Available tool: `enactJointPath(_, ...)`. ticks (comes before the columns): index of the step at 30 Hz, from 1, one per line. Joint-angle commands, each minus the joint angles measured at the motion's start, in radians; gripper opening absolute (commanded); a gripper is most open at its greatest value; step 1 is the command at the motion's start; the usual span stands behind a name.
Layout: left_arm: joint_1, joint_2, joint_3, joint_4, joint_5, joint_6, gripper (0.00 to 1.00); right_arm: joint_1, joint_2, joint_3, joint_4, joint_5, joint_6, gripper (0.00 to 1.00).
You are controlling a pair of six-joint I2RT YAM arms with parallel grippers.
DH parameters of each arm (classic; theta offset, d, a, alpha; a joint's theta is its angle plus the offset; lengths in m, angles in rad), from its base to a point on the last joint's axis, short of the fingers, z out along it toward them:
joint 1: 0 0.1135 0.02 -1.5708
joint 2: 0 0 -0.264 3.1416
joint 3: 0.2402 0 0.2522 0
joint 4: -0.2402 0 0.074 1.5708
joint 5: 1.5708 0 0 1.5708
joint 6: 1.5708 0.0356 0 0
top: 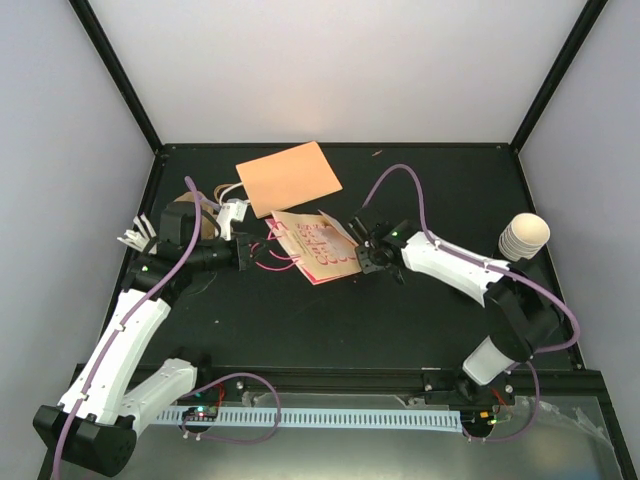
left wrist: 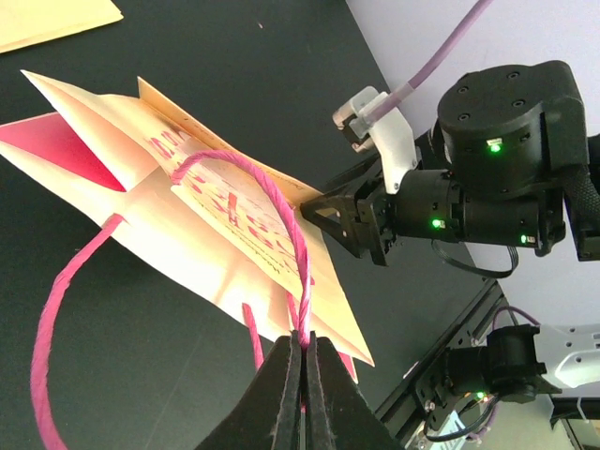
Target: Pack the takeout coffee
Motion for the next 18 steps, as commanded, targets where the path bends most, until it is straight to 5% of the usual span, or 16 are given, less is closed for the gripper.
enactJointPath(1,0.008,-0.006,0.026,0.018,0.024,0.003,0.02,-0.005,0.043,0.05,0.018,-0.018,-0.029,0.44)
enactJointPath(18,0.008,0.053,0.037,0.018,0.092,0.014,0.02,0.064,0.107,0.125,0.044,0.033,-0.157,0.46)
